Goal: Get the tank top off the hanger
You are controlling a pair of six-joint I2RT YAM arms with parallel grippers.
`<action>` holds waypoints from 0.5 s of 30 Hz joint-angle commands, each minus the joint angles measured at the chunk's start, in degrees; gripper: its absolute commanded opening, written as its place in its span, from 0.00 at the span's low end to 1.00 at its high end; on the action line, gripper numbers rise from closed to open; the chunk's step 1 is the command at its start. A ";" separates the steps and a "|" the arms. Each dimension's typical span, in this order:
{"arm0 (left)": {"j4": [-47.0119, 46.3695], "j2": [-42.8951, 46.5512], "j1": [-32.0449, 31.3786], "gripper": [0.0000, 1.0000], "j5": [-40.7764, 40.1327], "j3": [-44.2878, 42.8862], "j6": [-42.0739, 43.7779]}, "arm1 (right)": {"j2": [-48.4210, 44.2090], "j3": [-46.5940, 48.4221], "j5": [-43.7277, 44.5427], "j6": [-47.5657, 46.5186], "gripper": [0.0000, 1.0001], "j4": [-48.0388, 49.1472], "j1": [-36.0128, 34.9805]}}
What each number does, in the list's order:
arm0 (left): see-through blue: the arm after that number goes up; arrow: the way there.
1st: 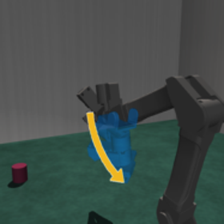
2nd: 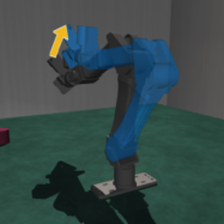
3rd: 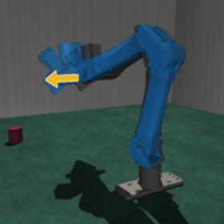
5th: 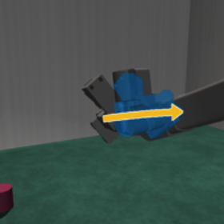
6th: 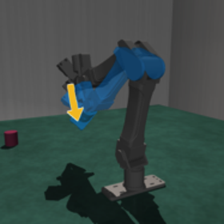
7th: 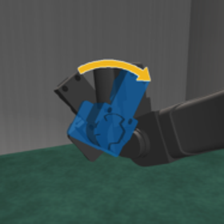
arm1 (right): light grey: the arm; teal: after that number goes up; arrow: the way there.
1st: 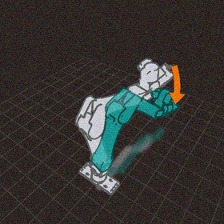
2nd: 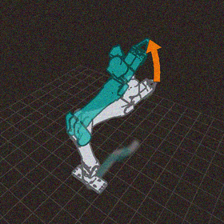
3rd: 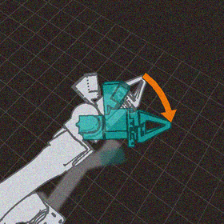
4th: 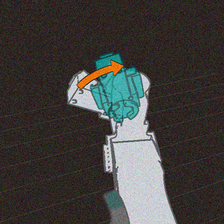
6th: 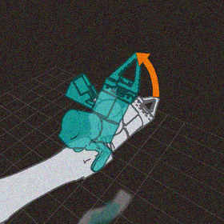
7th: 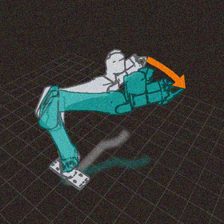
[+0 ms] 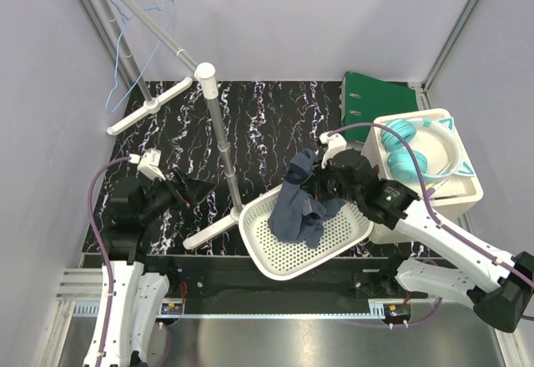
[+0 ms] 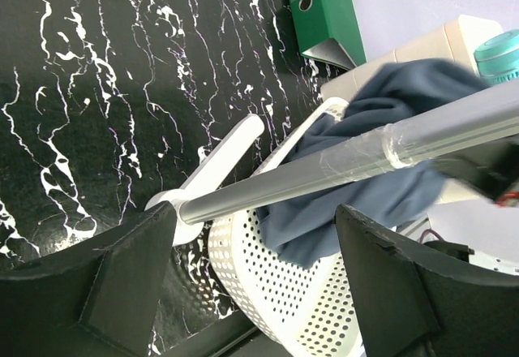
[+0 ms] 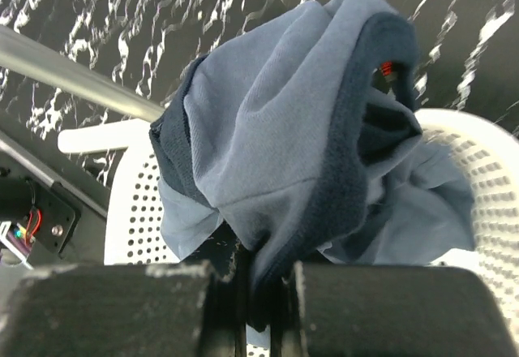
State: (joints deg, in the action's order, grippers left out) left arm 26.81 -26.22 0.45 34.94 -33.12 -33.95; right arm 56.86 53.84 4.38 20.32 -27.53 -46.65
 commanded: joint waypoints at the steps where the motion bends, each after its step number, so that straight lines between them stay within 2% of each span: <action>1: -3.43 0.64 -0.18 0.84 2.77 0.16 -1.02 | 1.40 -2.51 -3.05 4.64 0.04 8.45 0.07; 10: -5.36 0.90 -0.18 0.84 4.26 1.13 -3.57 | 8.78 -11.29 -6.58 11.14 0.08 14.96 -0.02; 11: -5.54 1.25 -0.18 0.84 4.35 1.39 -3.92 | 9.40 -12.09 -6.67 12.02 0.13 15.40 0.07; 15: -6.50 0.91 -0.10 0.84 4.26 1.92 -4.72 | 11.17 -14.38 -8.07 13.08 0.17 15.49 0.07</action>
State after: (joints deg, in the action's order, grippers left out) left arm 24.21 -25.58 0.45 37.30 -31.75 -37.17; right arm 67.40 40.80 -1.54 30.59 -14.83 -46.65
